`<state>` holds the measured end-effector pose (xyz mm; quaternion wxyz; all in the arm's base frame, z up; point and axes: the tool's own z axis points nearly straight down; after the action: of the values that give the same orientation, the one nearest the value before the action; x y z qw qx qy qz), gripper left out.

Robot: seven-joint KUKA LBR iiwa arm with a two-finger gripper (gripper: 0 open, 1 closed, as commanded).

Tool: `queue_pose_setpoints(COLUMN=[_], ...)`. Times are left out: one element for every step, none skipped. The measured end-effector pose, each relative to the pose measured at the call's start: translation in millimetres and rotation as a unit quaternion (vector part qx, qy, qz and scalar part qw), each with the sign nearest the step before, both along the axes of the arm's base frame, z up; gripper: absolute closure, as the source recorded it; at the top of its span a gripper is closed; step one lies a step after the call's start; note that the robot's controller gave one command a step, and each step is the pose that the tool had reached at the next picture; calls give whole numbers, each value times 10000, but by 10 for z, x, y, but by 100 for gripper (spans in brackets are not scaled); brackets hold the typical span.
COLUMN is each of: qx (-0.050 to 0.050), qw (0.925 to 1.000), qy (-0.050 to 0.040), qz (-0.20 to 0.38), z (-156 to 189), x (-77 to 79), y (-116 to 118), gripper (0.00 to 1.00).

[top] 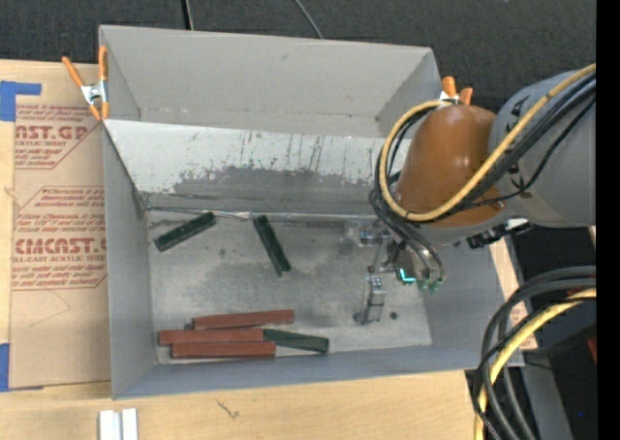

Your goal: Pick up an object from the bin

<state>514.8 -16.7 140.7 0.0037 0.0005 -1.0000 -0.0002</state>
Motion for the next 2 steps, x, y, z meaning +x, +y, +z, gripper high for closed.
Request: queue_pose_setpoints(qx=[-2,-13], qw=[10000,9988], qy=[-38,-84], qz=[0,481], z=[39,-184], x=[20,-70], y=[-1,157], gripper=[0,0])
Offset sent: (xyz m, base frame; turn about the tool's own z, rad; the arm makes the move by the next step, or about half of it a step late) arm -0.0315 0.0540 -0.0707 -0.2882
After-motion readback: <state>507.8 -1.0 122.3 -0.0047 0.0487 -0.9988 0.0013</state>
